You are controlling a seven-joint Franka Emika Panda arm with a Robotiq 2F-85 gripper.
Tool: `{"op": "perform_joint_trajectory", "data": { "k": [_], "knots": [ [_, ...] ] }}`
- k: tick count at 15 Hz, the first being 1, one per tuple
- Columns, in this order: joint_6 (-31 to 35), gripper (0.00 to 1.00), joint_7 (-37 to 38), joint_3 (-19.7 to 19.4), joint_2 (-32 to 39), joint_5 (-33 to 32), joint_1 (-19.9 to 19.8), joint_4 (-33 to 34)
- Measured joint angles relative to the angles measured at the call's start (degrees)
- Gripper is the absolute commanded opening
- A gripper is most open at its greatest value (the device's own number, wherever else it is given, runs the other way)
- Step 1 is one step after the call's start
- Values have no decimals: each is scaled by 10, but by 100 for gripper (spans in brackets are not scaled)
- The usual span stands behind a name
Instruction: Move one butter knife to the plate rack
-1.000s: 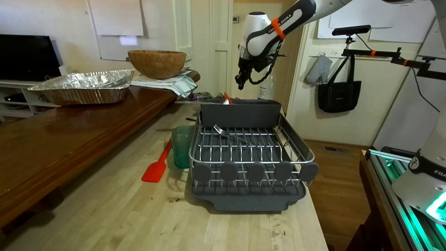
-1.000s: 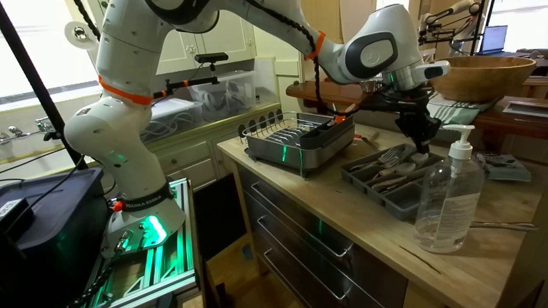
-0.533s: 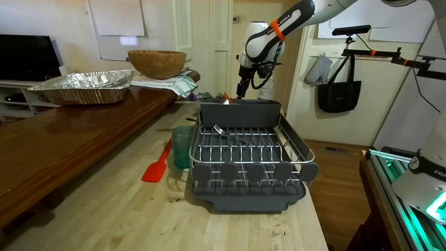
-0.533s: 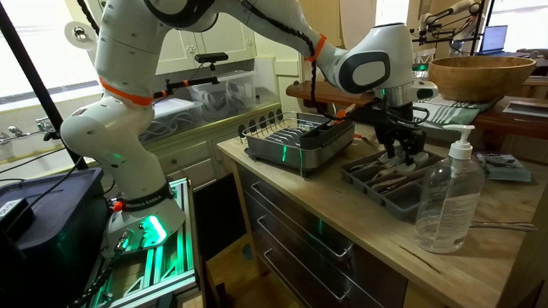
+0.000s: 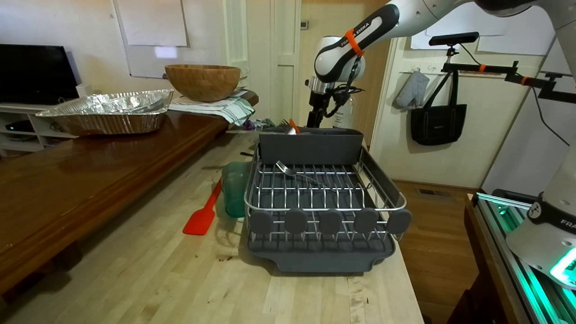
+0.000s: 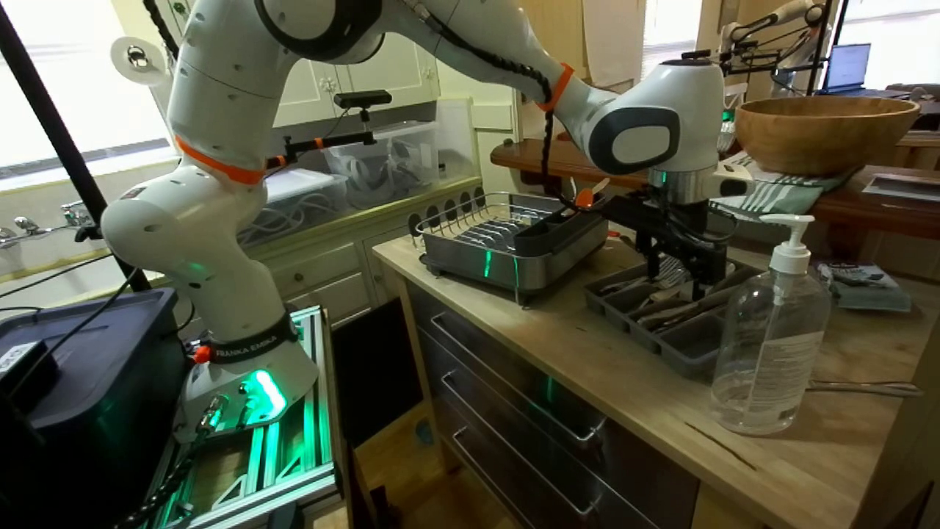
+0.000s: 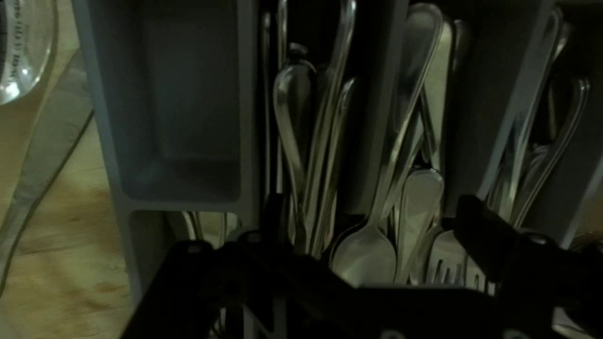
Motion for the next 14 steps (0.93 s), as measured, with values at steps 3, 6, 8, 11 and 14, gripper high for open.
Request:
{"op": "perform_joint_trajectory", "data": {
  "k": [3, 6, 8, 11, 14],
  "knots": [
    [-32, 64, -13, 10, 26, 22, -8, 39],
    [-70, 68, -13, 13, 53, 41, -13, 81],
    [-99, 68, -12, 13, 69, 52, -20, 109],
    [-135, 64, -9, 12, 90, 64, -34, 147],
    [-157, 64, 0, 9, 112, 66, -45, 175]
  ]
}}
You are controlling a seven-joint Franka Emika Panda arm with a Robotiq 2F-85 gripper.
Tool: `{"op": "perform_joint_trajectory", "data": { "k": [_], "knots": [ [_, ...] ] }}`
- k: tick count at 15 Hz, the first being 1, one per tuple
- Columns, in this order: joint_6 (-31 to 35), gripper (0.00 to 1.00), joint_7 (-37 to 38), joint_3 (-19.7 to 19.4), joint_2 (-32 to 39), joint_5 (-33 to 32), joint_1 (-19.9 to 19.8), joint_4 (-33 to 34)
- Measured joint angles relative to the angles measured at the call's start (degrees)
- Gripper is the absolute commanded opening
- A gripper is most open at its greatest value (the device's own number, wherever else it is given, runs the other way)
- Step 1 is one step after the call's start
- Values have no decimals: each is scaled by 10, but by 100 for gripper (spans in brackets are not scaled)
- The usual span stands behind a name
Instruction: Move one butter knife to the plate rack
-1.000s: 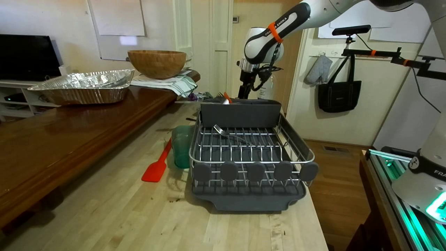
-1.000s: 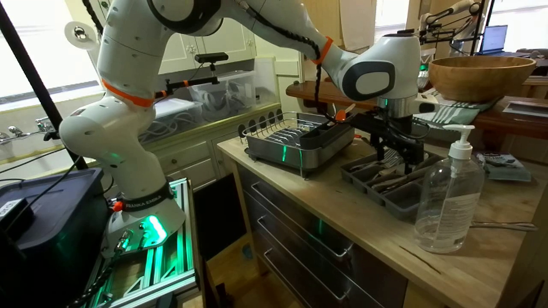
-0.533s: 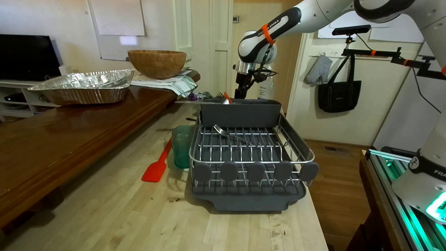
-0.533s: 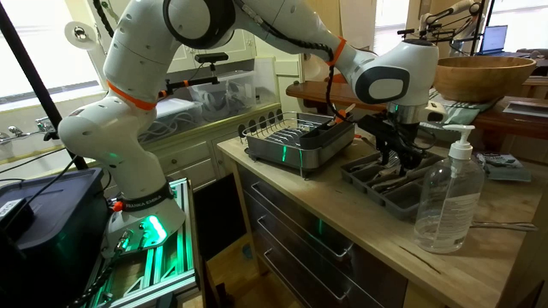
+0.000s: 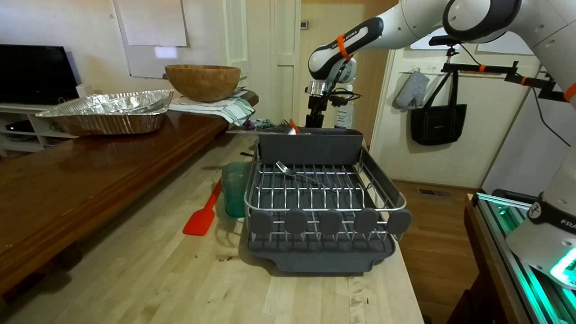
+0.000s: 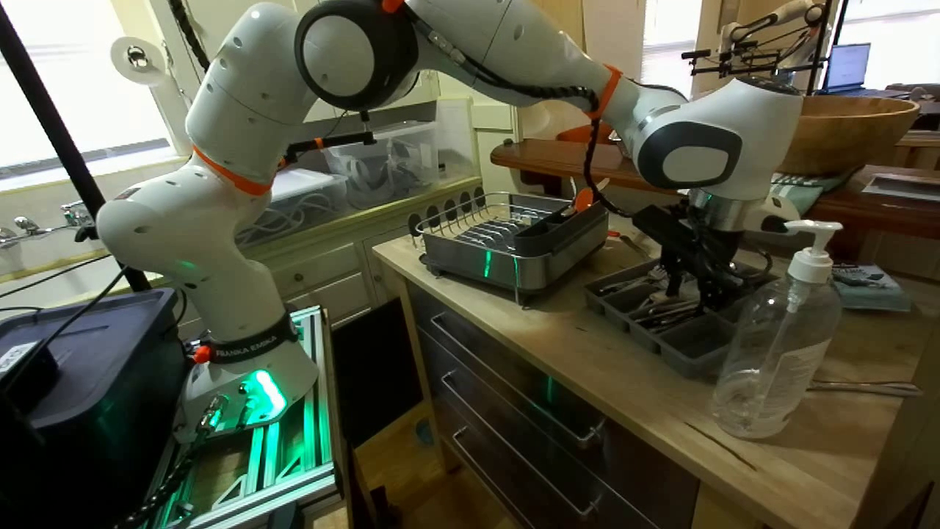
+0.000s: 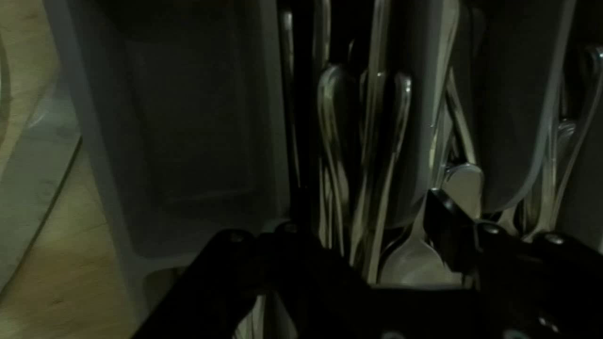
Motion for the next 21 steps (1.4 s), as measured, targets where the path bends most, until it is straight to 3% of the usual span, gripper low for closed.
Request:
{"op": "perform_joint_trajectory", "data": {
  "k": [6, 8, 9, 10, 16, 17, 18, 19, 21],
  "knots": [
    [-32, 58, 12, 0, 25, 7, 0, 40],
    [-38, 49, 16, 0, 29, 4, 4, 51],
    [-42, 31, 22, 0, 31, 4, 6, 55],
    [-45, 22, 30, -3, 33, 0, 11, 61],
    [-94, 49, 96, -26, 52, -29, 39, 108],
    [-103, 45, 109, -30, 56, -36, 44, 113],
    [-111, 23, 120, -34, 59, -41, 49, 118],
    [-119, 23, 130, -37, 63, -48, 53, 124],
    [-130, 9, 146, -43, 70, -62, 61, 138]
  ]
}}
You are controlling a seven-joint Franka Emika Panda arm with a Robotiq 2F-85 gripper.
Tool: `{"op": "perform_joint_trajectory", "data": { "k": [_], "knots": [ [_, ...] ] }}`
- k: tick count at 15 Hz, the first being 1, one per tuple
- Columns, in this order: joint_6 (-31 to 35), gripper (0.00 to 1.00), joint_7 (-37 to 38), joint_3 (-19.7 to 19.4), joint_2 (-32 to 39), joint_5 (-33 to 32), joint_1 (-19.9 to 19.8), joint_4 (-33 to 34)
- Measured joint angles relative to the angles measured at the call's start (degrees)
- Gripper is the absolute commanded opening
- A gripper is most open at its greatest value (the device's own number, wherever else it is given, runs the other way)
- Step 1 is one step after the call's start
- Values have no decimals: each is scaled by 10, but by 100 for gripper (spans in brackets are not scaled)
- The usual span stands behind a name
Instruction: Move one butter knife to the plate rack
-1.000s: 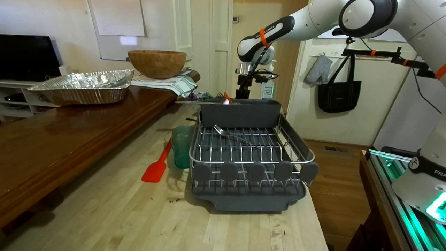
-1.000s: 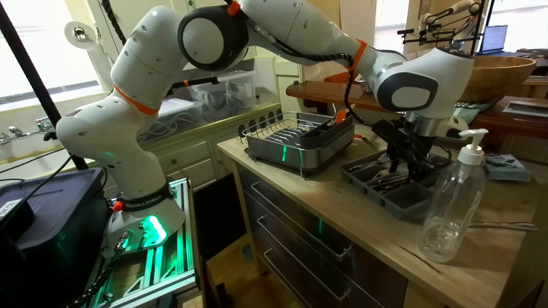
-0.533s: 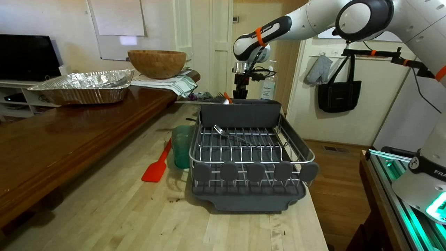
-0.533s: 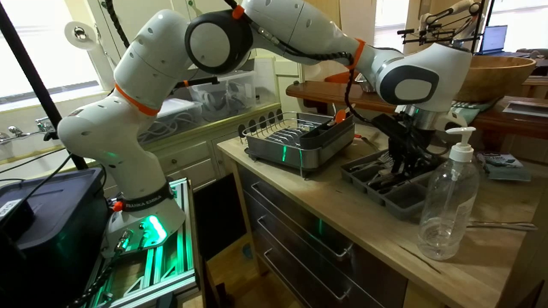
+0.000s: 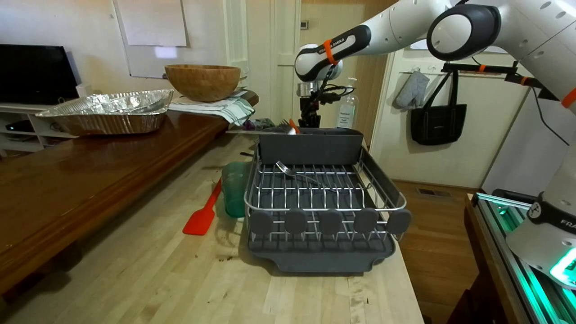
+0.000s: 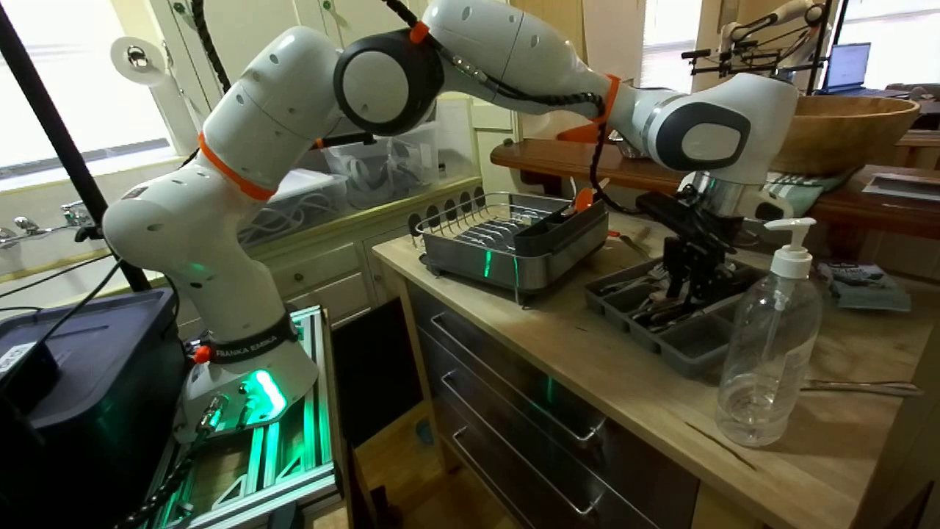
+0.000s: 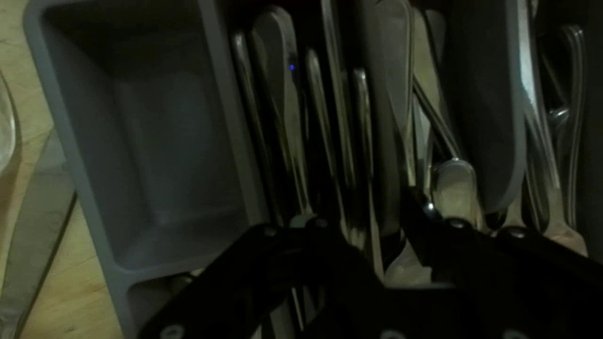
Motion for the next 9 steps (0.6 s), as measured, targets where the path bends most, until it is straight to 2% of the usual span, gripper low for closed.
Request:
{"op": "perform_joint_trajectory", "data": {
  "k": [5, 7, 9],
  "knots": [
    [-22, 5, 4, -2, 11, -13, 7, 25],
    [-24, 7, 3, -1, 12, -12, 7, 27],
    [-24, 2, 3, 0, 10, -8, 5, 27]
  ]
}}
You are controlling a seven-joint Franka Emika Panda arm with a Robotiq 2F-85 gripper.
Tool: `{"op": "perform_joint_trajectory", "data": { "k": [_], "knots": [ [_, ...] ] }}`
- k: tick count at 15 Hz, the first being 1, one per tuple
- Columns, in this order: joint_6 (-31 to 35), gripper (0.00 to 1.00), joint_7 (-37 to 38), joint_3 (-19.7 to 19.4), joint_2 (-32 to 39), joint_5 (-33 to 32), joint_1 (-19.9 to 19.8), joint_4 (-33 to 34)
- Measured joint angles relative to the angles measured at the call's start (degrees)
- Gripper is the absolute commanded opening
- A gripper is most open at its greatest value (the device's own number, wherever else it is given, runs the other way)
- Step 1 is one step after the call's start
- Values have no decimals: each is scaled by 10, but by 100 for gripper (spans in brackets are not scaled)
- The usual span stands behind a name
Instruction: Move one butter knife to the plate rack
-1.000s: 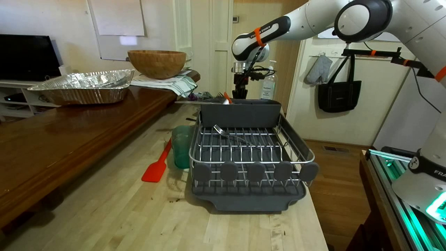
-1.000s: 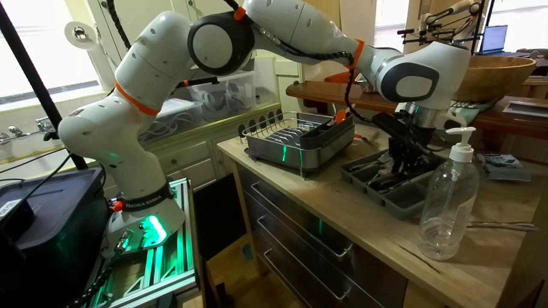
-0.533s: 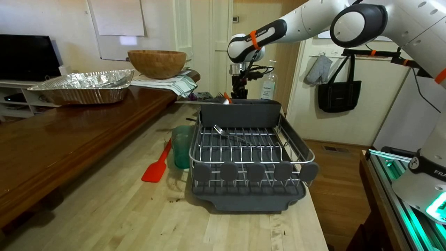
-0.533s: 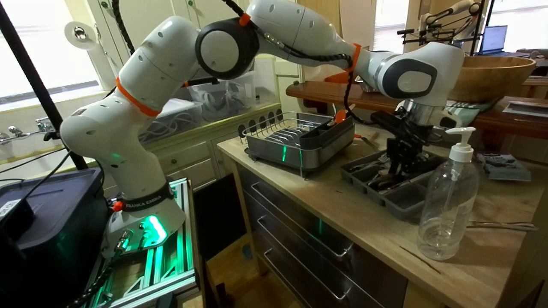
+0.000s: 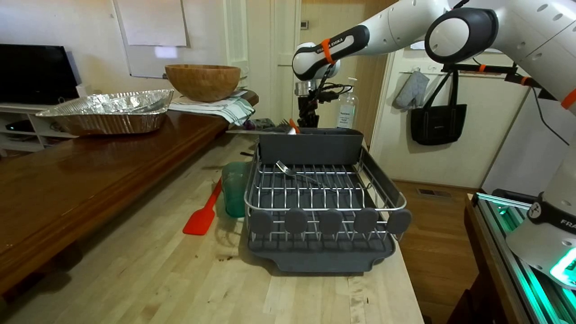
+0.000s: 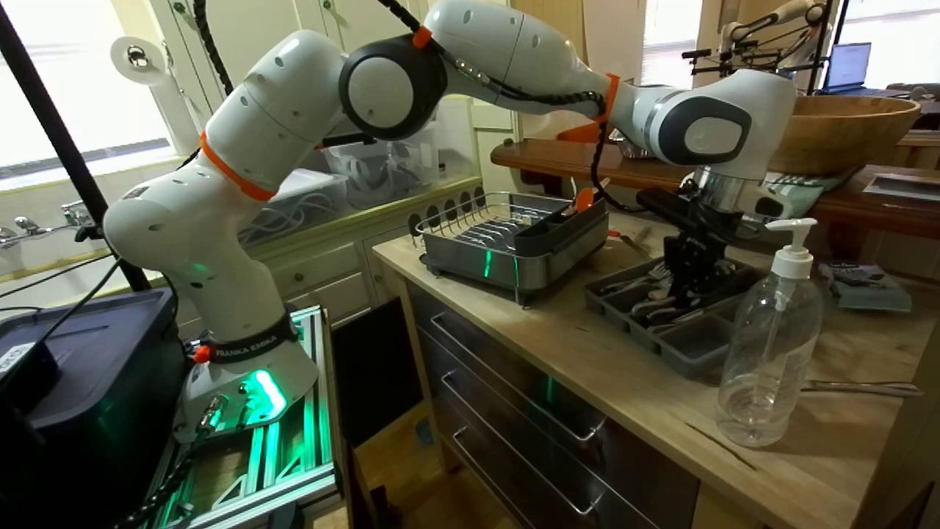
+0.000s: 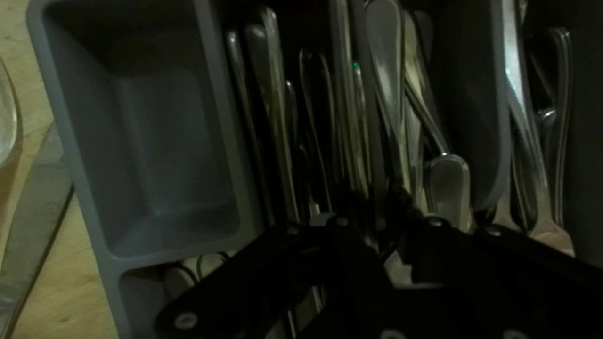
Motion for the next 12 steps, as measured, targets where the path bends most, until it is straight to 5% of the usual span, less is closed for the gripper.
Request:
{"op": "perform_joint_trajectory", "data": {
  "k": [12],
  "knots": [
    [130, 3, -36, -4, -86, 8, -38, -69]
  ]
}}
